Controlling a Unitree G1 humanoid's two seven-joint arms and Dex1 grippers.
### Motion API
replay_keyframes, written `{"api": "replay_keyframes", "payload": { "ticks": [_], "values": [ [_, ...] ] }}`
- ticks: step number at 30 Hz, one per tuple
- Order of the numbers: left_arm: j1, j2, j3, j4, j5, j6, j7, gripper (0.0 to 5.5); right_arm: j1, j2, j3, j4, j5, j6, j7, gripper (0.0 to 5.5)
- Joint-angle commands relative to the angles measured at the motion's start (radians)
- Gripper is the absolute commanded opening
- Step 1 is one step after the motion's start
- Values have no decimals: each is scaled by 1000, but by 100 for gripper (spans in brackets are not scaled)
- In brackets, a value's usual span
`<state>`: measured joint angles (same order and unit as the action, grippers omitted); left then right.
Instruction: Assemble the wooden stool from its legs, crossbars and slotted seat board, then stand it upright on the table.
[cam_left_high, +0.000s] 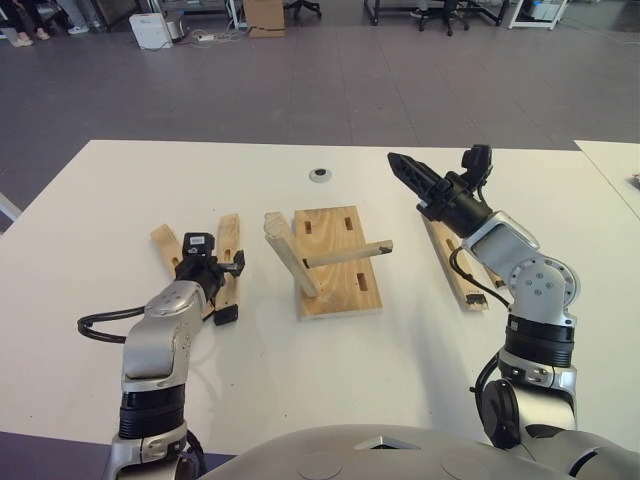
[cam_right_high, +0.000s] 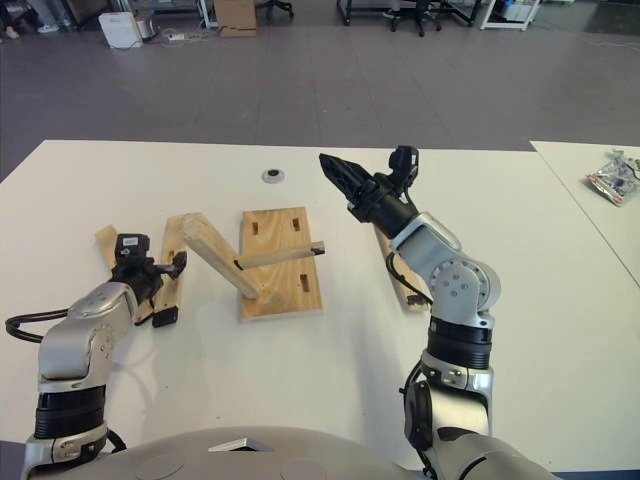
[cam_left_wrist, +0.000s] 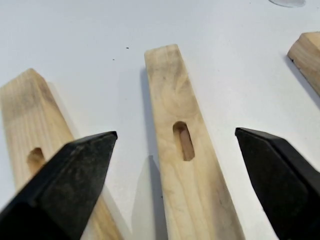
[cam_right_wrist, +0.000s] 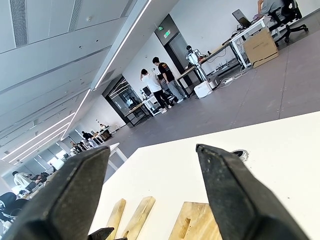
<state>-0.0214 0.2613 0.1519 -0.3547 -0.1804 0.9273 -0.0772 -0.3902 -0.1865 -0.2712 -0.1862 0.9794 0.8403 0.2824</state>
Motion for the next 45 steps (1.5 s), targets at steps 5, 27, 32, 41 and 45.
{"api": "replay_keyframes", "payload": {
  "ticks": [5, 27, 32, 41, 45],
  "values": [
    [114, 52, -8, -31, -9, 134, -49, 388, 8, 9, -7, -22, 16, -6, -31, 320],
    [-514, 111, 237, 11, -813, -267, -490, 210, -345, -77, -94, 43, 476, 111, 64, 404],
    [-565, 264, 194, 8, -1081, -51, -582, 210, -461, -114, -78, 145, 618, 136, 89, 516],
    [-550, 406, 80, 12, -1078, 39, -747, 210, -506, -133, -20, 160, 630, 156, 139, 517],
    [-558, 399, 81, 18, -1070, 15, -750, 210, -496, -140, 2, 154, 635, 173, 151, 434]
  ]
}}
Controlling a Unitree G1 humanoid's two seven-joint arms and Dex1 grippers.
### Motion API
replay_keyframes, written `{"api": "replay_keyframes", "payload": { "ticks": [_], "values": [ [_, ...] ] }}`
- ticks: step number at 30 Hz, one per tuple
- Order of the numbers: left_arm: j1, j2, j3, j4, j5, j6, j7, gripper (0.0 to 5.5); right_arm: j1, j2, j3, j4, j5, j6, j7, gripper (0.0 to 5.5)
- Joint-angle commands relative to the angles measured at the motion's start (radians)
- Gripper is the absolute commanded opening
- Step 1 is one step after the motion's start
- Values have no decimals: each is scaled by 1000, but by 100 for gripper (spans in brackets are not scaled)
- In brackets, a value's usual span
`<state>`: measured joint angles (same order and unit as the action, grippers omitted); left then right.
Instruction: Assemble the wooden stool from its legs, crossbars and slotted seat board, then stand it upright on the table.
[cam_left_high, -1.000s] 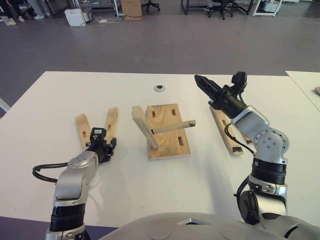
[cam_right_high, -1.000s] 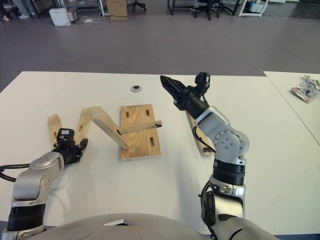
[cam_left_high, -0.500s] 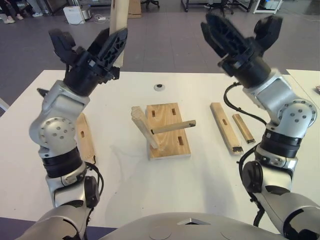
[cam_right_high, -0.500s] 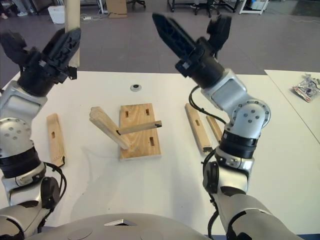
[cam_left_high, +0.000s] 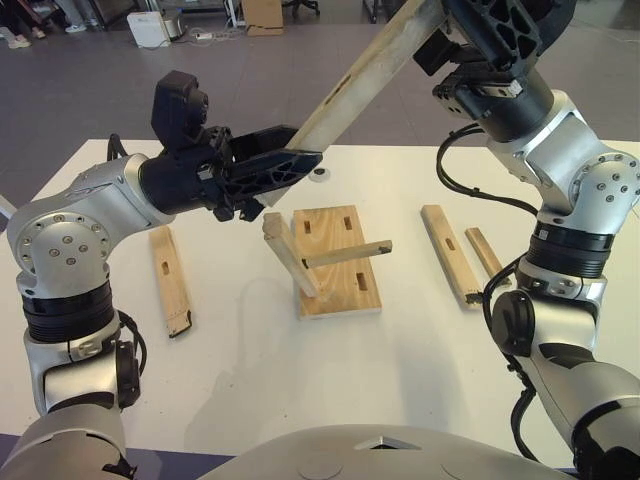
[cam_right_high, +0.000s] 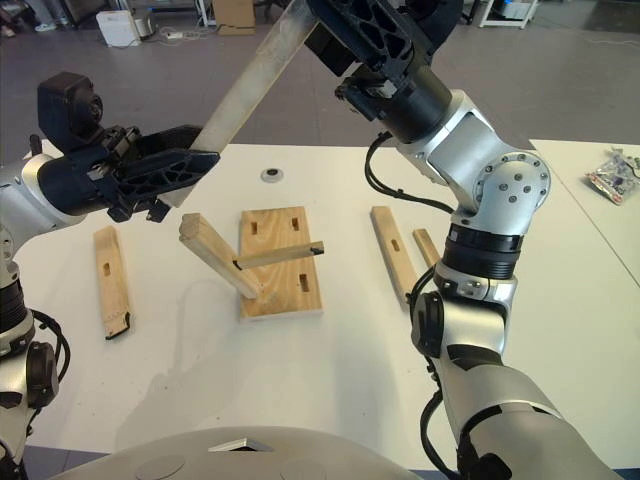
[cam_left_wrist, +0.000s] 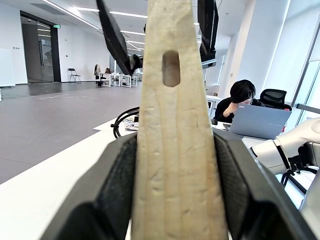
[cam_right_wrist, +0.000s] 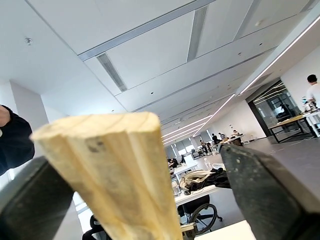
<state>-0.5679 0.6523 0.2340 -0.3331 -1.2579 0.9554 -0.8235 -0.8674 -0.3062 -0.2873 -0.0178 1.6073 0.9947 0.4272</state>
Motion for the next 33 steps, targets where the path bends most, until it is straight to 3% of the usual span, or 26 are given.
{"api": "replay_keyframes", "payload": {
  "ticks": [1, 10, 14, 19, 22, 24, 28, 33],
  "values": [
    [-10, 4, 1, -8, 4, -15, 0, 210, -15, -22, 21, -14, 1, 20, 7, 413],
    [24, -12, 23, -32, -26, -22, 30, 210, -3, -27, 35, -14, -9, 13, 17, 228],
    [-3, -63, 64, -3, -66, -57, 106, 210, -9, -32, 37, -7, -19, 11, 18, 225],
    [-64, -59, 118, 36, -120, -81, 167, 333, -80, -30, -6, 65, -48, -55, -30, 207],
    [-93, -73, 183, 83, -62, -179, 263, 366, -121, -105, -35, 126, -177, -129, 3, 207],
    [-17, -70, 136, 39, 113, -256, 302, 366, -92, -199, -8, 143, -343, -189, 79, 207],
    [194, -197, 85, -67, 410, -434, 502, 366, 105, -370, 115, 74, -666, -333, 328, 207],
    [453, -316, 55, -65, 534, -625, 434, 366, 253, -355, 63, 100, -708, -435, 539, 207]
  ]
}}
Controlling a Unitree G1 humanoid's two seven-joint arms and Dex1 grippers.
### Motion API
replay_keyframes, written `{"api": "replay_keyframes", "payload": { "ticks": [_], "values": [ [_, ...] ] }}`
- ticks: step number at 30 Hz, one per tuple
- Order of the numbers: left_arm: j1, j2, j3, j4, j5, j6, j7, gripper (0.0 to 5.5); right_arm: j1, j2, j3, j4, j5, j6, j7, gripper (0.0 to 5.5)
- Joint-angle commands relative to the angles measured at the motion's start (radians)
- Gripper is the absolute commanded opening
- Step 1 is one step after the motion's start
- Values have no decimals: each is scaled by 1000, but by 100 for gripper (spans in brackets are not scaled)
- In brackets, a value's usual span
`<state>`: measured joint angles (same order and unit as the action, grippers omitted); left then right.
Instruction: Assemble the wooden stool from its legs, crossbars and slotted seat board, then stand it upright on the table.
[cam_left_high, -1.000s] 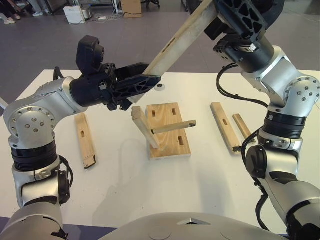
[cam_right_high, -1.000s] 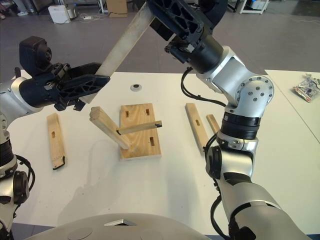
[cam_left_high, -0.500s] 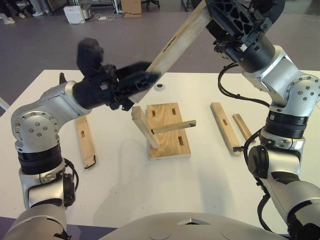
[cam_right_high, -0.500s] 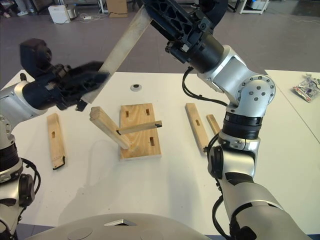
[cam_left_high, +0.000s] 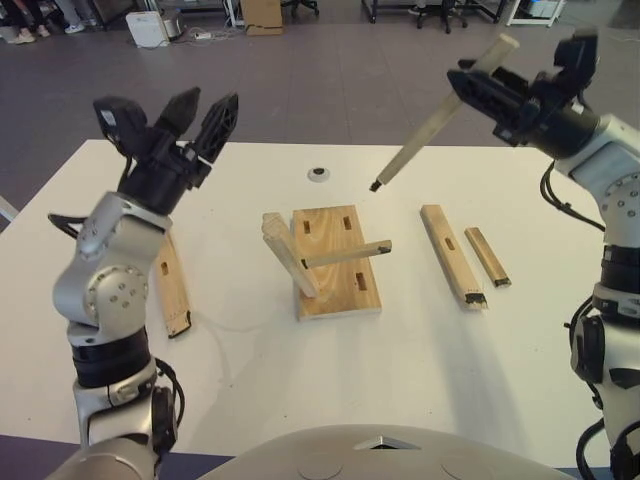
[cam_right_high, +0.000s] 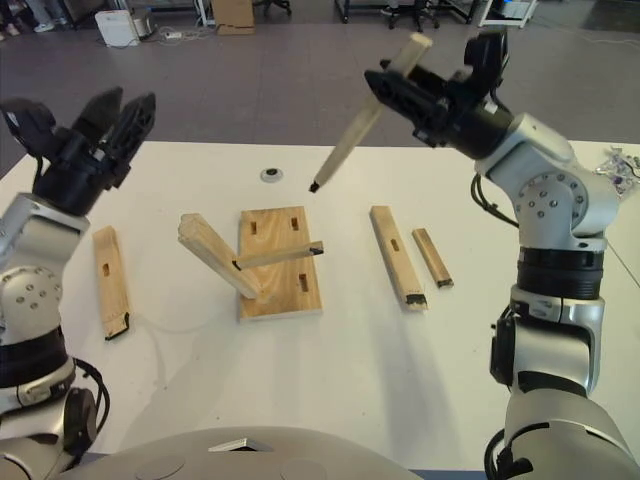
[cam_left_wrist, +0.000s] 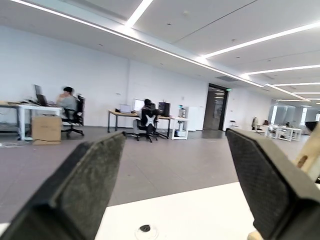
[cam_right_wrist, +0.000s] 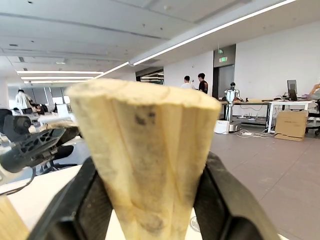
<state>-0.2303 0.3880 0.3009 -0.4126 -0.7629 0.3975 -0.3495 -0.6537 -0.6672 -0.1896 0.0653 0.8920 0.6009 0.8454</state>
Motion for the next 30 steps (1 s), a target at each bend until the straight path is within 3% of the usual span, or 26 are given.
{"api": "replay_keyframes", "payload": {
  "ticks": [1, 5, 10, 19, 30],
  "values": [
    [141, -69, -9, 33, 40, -84, -49, 366, 53, 10, -41, 33, 7, -46, 155, 207],
    [195, -107, -1, 79, 38, -149, -104, 366, 148, 2, 14, 104, -113, -238, 427, 207],
    [194, -127, 1, 90, 5, -167, -141, 366, 167, 17, 53, 175, -192, -373, 623, 207],
    [217, -134, 24, 129, -36, -172, -187, 366, 182, 38, 15, 125, -110, -277, 670, 207],
    [198, -117, 23, 145, -59, -147, -217, 366, 267, 78, 68, 90, -154, -302, 704, 207]
  ]
}}
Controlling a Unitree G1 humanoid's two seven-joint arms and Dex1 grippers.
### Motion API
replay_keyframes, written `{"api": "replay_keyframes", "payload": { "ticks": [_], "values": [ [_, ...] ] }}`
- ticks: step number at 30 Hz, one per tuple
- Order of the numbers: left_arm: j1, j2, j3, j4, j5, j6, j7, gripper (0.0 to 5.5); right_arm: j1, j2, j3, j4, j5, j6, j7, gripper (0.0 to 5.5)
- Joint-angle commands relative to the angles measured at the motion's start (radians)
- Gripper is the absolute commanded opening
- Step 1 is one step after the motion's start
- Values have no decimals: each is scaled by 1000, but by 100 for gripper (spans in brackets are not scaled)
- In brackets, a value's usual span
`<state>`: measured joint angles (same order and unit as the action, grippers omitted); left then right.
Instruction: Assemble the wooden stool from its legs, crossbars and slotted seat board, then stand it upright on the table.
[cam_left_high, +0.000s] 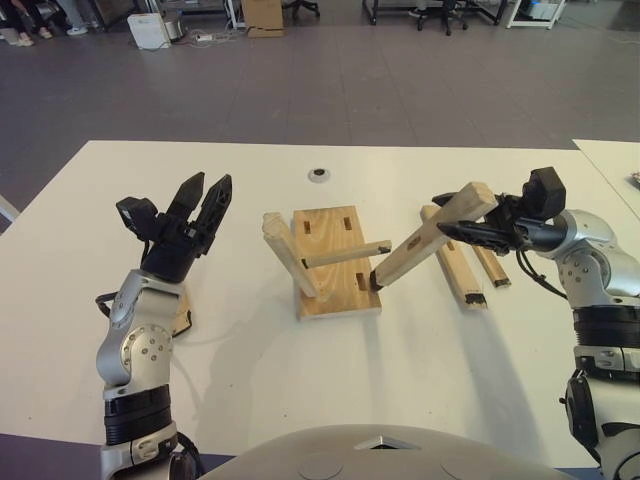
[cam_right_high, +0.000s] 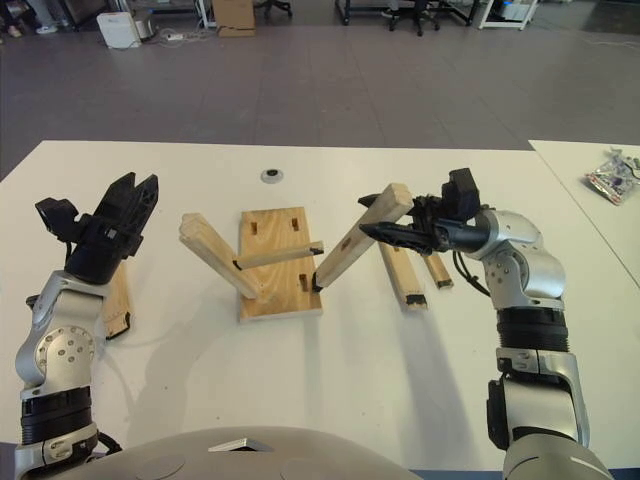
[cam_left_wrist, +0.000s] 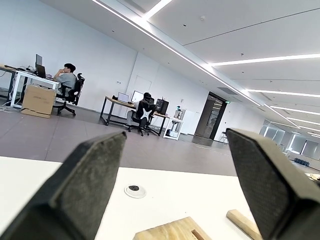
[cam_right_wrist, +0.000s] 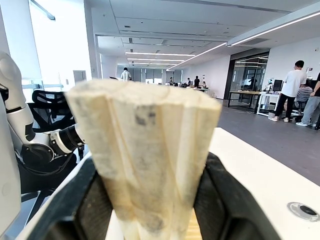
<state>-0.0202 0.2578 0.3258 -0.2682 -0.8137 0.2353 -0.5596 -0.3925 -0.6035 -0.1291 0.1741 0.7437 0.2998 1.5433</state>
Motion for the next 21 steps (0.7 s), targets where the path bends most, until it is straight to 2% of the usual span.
{"api": "replay_keyframes", "payload": {
  "ticks": [1, 8, 21],
  "values": [
    [-11, 12, -3, -2, -9, 16, -6, 366, 3, 17, 8, -15, -6, -1, 5, 207],
    [-9, 11, -5, -6, -17, 24, -2, 366, -24, 40, 14, -4, -11, -8, 6, 207],
    [15, -23, -17, -27, -21, 13, 4, 366, -137, 32, 93, 175, -80, -86, 70, 207]
  ]
}}
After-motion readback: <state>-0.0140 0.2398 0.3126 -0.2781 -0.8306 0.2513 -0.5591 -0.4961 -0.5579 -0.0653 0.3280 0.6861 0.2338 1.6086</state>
